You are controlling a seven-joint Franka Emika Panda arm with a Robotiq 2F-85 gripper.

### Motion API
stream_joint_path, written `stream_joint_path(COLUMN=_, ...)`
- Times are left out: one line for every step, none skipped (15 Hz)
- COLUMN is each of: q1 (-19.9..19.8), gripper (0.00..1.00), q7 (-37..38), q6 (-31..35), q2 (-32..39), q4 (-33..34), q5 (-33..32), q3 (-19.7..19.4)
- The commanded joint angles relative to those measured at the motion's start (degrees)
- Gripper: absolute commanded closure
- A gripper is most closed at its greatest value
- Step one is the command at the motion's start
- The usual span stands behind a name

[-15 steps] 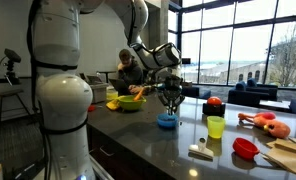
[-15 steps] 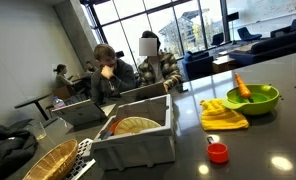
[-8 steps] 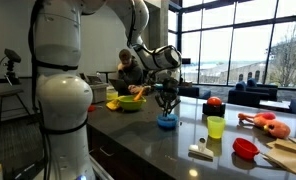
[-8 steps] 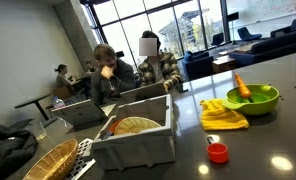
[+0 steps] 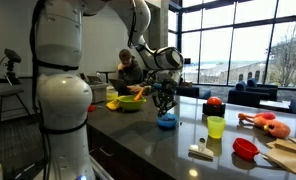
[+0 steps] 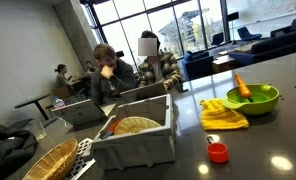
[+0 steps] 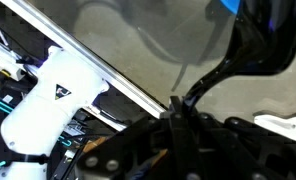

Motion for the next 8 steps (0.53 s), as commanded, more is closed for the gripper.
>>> stream_joint_path(q1=-1.23, gripper=0.99, q7=-7.1, q6=-5.66, q2=1.44, q4=3.1, q5=3.35, q3=-0.54)
stream_joint_path(q1=-1.3, gripper=0.99, q7=-7.91, q6=-7.14, q2=1.77, q4=3.97, q5=3.61, q3=-0.62)
stream_joint_path(q1=-1.3, gripper=0.99, q7=-8.37, q6=-7.89, q2=1.93, q4=4.5, q5=3.72, q3=-0.67)
stream_joint_path(q1=-1.21, gripper=0.99, q7=-8.02, q6=-7.59, q2=2.1, q4=4.95, q5=3.53, q3=-0.7)
stream_joint_path(q1=-0.87, gripper=0.99, q7=-6.21, q6=-6.2, q2=1.95, q4=5.16, q5=2.88, q3=-0.7)
stream_joint_path(q1=-0.64, gripper=0.99, q7=-4.85, q6=-5.28, q2=2.06, q4=5.47, q5=2.56, q3=-0.66)
stream_joint_path(q1=-0.46, gripper=0.99, q7=-3.96, q6=-4.59, q2=2.28, q4=5.79, q5=2.37, q3=-0.6)
stream_joint_path(q1=-0.33, gripper=0.99, q7=-3.65, q6=-4.21, q2=2.56, q4=6.2, q5=2.44, q3=-0.52)
